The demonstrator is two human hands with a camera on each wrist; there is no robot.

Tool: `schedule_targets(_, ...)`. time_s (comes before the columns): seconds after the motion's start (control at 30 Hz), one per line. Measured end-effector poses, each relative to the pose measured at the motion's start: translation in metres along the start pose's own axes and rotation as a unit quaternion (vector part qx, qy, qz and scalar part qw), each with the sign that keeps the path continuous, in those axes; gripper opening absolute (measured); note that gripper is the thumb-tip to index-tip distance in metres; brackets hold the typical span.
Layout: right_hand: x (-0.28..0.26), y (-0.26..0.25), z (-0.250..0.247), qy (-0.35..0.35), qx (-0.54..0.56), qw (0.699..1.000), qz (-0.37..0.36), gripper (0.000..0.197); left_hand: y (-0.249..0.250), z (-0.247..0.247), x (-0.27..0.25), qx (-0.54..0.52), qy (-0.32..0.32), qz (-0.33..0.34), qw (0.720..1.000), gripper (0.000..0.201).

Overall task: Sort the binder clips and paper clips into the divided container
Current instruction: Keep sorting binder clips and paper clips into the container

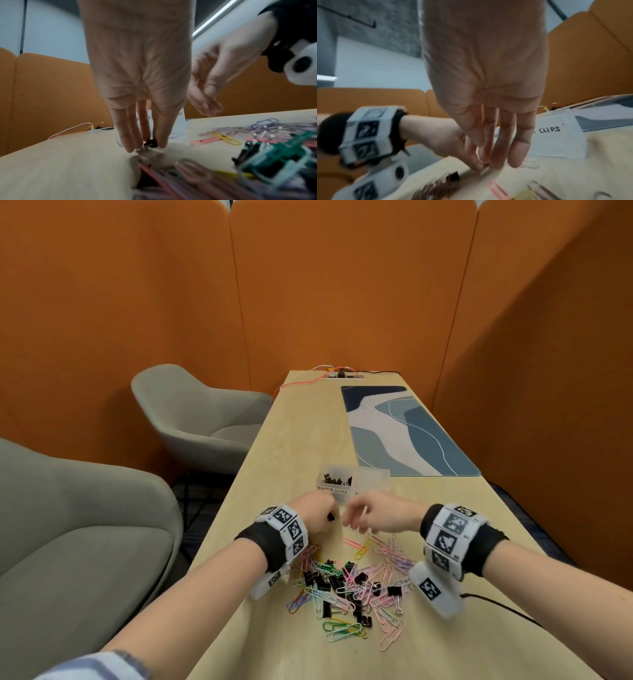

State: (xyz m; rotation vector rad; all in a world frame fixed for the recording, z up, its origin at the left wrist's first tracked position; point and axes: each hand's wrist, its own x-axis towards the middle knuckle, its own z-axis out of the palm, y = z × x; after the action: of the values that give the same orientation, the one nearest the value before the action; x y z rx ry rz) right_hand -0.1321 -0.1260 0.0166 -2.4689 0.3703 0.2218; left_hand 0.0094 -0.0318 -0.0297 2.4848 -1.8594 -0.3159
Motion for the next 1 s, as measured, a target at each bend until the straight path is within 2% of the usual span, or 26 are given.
schedule_targets(0.2, -0.01, -0.004, 0.034, -0.05, -0.112, 0.991, -0.053, 0.025, 0.0, 0.005, -0.002, -0.005, 0.041, -0.007, 0.999, 0.02)
schedule_targets(0.3, -0.008, -0.002, 0.043, -0.041, -0.124, 0.99, -0.056, 0.024, -0.001, 0.006, -0.002, -0.001, 0.04, -0.006, 0.999, 0.016)
schedule_targets(0.4, -0.008, 0.002, 0.043, -0.032, -0.119, 0.991, -0.042, 0.03, -0.002, 0.006, -0.002, 0.007, 0.04, 0.003, 0.999, 0.014)
schedule_targets(0.5, -0.009, 0.006, 0.037, -0.004, -0.115, 0.993, -0.041, 0.035, -0.004, -0.004, -0.002, -0.017, 0.095, 0.008, 0.995, 0.015)
schedule_targets(0.63, -0.01, 0.018, 0.023, 0.014, -0.008, 1.0, -0.004, 0.038, -0.008, -0.019, 0.003, -0.102, 0.195, -0.016, 0.975, 0.015)
schedule_targets(0.8, -0.015, 0.03, 0.015, 0.005, 0.123, 0.991, 0.042, 0.041, -0.01, -0.019, 0.006, -0.081, 0.14, -0.03, 0.986, 0.018)
schedule_targets(1.0, -0.019, 0.037, 0.02, -0.027, 0.241, 0.969, 0.044, 0.047, -0.003, -0.012, -0.005, -0.093, 0.154, -0.015, 0.984, 0.016)
